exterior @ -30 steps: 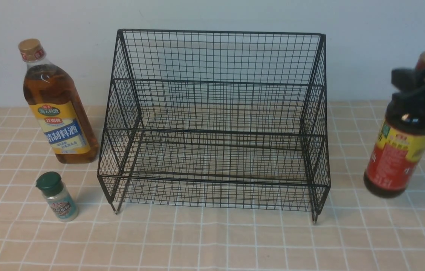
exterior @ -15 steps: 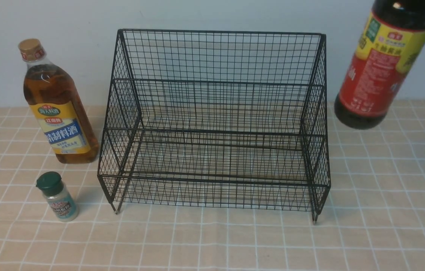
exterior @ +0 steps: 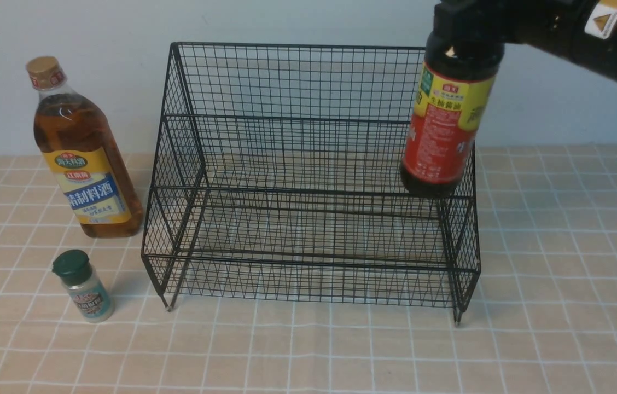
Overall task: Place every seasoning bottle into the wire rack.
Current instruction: Use the right arm to put the condiment bottle back on the shelf
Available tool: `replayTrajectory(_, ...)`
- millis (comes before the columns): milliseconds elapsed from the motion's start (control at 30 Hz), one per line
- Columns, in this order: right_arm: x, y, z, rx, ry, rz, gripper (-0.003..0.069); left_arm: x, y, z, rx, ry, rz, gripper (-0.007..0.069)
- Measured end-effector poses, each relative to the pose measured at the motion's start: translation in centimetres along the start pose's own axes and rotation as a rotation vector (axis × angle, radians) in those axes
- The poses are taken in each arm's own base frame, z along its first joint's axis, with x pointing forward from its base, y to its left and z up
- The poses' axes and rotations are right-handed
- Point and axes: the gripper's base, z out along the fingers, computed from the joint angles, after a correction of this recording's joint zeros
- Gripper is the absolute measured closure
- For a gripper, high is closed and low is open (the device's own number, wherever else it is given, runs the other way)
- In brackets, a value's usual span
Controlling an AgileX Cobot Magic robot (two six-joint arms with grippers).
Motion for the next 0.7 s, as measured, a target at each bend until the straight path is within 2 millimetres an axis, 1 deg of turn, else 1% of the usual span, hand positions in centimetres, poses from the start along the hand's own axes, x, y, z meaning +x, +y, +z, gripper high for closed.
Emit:
replayTrajectory(133,0.4,0.1,0.8,-0.011,-0.030,0.001,0.0391,0.0,0.0,0.0,0.000,0.000,0.000,0.0631)
replayTrajectory(233,1.3,0.2,1.8,-0.017,-0.025,0.002,0.0391,0.0,0.0,0.0,0.000,0.000,0.000,0.0631)
replayTrajectory(400,1.7,0.2,2.7,-0.026,-0.048,0.003,0.0391,0.0,0.0,0.0,0.000,0.000,0.000,0.0631)
replayTrajectory(600,1.7,0.3,2.9,-0.029,-0.064,0.001,0.0391,0.0,0.0,0.0,0.000,0.000,0.000,0.0631)
replayTrajectory(700,1.7,0.4,3.0,-0.037,-0.100,-0.027,0.0391,0.0,0.0,0.0,0.000,0.000,0.000,0.0631)
